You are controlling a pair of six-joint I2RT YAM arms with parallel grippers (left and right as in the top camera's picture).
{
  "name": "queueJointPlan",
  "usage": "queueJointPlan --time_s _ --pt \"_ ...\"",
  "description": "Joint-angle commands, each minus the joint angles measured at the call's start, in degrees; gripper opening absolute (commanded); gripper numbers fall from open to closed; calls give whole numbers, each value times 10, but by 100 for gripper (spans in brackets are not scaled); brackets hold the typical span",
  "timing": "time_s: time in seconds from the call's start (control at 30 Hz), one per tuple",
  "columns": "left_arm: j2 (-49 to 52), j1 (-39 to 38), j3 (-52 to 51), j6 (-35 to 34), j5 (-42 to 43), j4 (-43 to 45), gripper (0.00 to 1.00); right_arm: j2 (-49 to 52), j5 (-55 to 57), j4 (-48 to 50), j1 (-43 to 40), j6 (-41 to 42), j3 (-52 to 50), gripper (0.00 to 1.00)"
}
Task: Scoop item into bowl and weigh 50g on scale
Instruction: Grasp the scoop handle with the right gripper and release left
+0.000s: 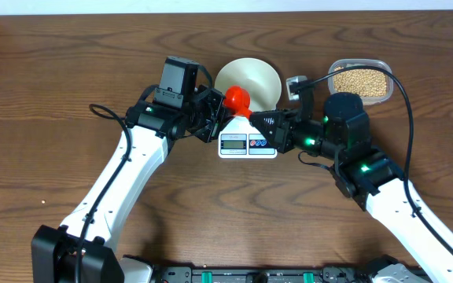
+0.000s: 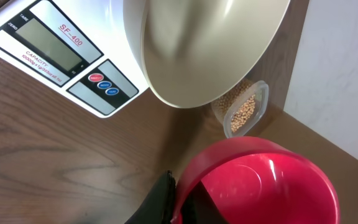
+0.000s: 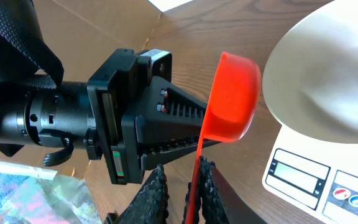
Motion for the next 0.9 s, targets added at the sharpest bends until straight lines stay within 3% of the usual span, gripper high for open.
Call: queueJointPlan --time_s 0.0,0.3,0.4,0.5,0.6,0.73,0.87 --pt "-5 0 7 -1 -5 0 7 3 3 -1 7 -3 12 16" --pt "-5 0 7 -1 -5 0 7 5 9 -1 7 -3 12 11" --pt "-5 0 7 -1 -5 0 7 5 9 -1 7 -3 12 2" --pt "-5 0 7 -1 -5 0 8 5 11 -1 7 -3 12 1" --pt "-5 0 7 -1 -5 0 16 5 14 -1 7 -2 12 1" --pt "-5 0 7 -1 -5 0 48 5 26 -1 6 -2 12 1" --pt "-5 0 7 -1 -5 -1 66 5 49 -1 -5 0 12 1"
